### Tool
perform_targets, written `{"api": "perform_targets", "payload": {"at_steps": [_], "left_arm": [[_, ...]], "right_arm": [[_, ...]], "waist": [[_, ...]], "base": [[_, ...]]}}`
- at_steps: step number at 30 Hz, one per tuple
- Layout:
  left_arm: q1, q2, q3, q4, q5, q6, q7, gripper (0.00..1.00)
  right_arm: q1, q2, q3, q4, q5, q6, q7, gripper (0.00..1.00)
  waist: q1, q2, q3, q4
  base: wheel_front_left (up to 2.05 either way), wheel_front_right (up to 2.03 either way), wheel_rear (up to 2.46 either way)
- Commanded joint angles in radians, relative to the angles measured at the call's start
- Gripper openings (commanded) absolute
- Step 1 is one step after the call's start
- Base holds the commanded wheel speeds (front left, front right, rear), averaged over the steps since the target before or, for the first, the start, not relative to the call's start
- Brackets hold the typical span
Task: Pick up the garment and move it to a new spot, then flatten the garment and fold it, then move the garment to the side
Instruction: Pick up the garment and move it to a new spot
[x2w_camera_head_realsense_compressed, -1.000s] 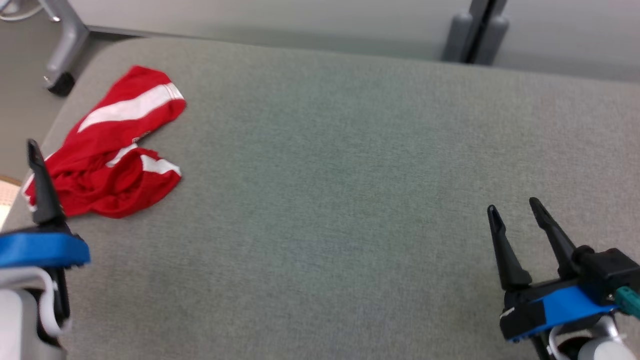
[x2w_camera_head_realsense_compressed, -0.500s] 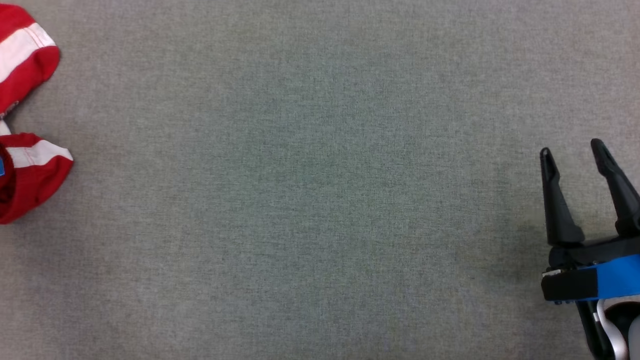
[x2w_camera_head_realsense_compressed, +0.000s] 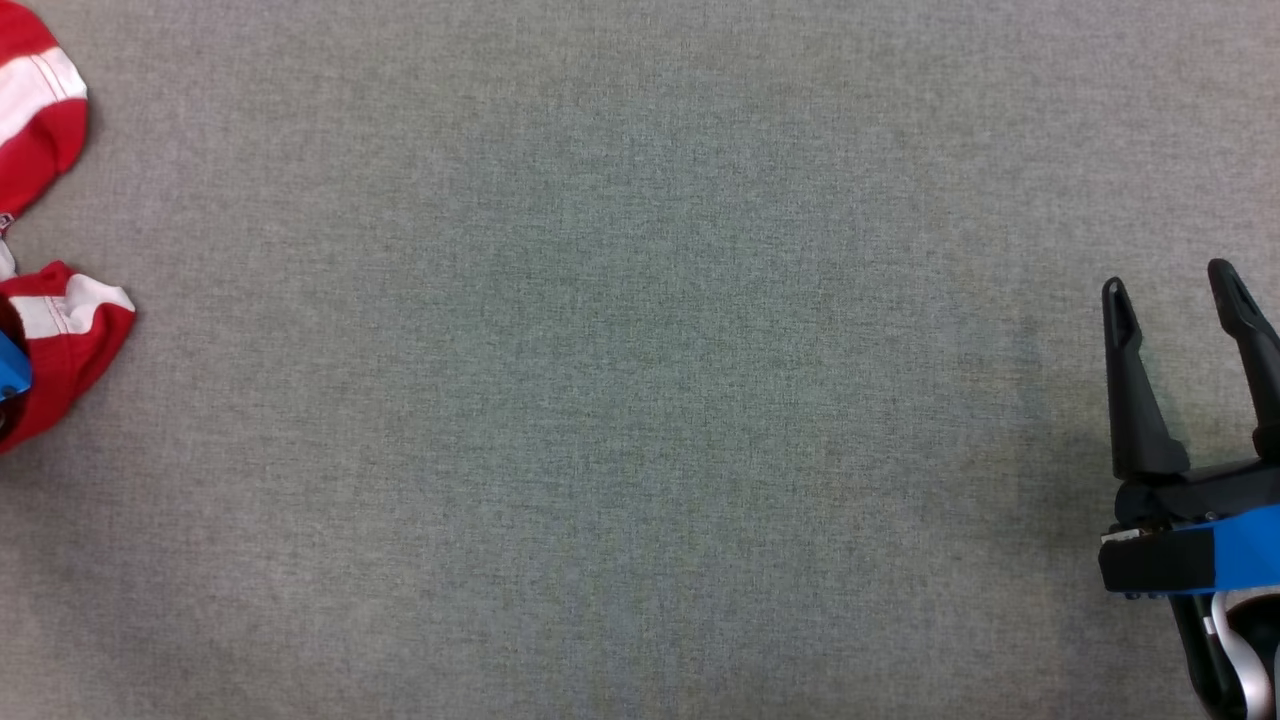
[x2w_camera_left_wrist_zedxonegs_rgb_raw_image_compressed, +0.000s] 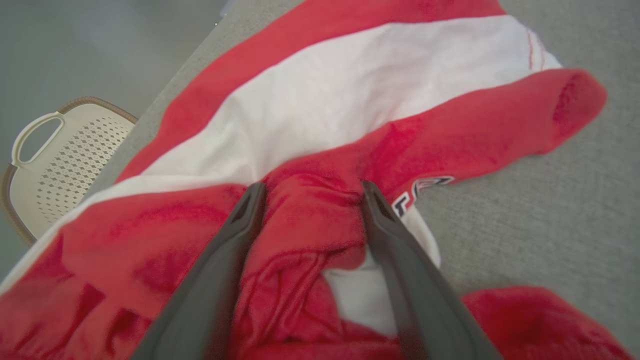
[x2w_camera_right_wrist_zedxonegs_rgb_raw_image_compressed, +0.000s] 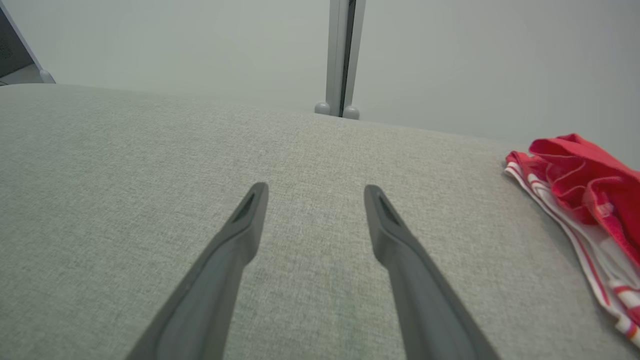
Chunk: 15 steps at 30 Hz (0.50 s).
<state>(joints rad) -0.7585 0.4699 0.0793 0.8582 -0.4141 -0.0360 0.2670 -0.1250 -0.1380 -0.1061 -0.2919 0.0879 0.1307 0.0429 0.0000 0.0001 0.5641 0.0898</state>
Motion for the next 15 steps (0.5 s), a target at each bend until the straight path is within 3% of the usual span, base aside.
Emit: {"api": "perform_targets", "payload": {"at_steps": [1,2,15], "left_arm": [[0.029,-0.017,-0.013,0.037,-0.002,0.001,0.021,0.28],[0.032,-0.017,-0.017,0.049,-0.001,-0.002,0.023,0.0],[-0.073,0.034,-0.074,-0.027,0.085,-0.021,-0.286,0.0]], "right_arm": [[-0.016,-0.005,0.002,0.002,-0.002,0.0,-0.001,1.0],[-0.018,-0.004,0.004,0.003,-0.003,0.0,0.0,1.0],[0.009,0.028,0.015,0.081,0.013,0.0,-0.04,1.0]], "waist": [[0.0,-0.0001,-0.003,-0.001],[0.0,-0.0001,-0.007,-0.001],[0.0,-0.0001,-0.14,-0.046]], "base": [[0.0,0.0,0.0],[0.0,0.0,0.0],[0.0,0.0,0.0]]}}
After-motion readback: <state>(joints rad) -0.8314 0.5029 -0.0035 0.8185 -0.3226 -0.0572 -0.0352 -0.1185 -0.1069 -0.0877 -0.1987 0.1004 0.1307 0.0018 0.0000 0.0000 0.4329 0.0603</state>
